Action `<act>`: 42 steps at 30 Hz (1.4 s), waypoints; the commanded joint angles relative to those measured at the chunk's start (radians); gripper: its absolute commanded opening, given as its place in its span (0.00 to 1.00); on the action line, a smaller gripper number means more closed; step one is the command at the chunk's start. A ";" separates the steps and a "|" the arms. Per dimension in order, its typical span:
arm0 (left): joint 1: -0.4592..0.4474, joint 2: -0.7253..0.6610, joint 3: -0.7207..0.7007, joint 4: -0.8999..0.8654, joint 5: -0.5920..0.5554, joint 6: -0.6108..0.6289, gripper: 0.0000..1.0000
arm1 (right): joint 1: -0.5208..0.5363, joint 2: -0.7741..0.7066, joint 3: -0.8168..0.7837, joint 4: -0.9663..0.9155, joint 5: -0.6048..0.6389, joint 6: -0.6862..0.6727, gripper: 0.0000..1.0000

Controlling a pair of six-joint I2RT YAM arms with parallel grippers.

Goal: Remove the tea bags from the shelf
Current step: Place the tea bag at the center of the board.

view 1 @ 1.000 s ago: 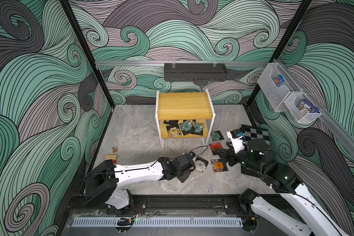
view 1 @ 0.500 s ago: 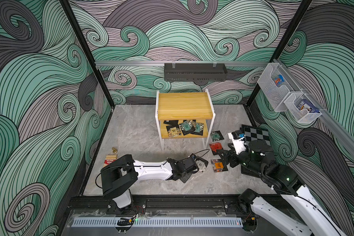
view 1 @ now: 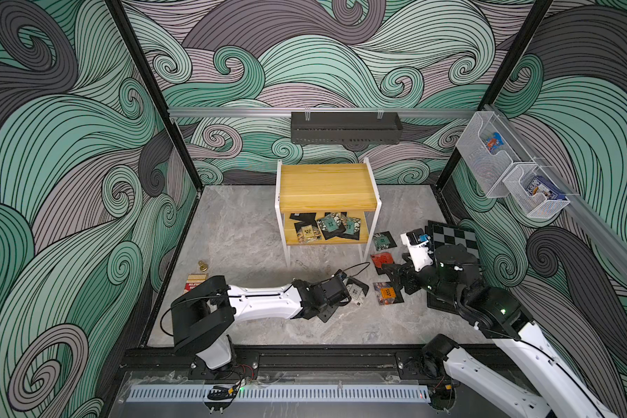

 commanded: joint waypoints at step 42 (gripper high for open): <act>0.487 -0.714 0.046 -0.411 0.165 -0.213 0.59 | -0.031 0.161 -0.018 0.223 -0.332 -0.032 0.82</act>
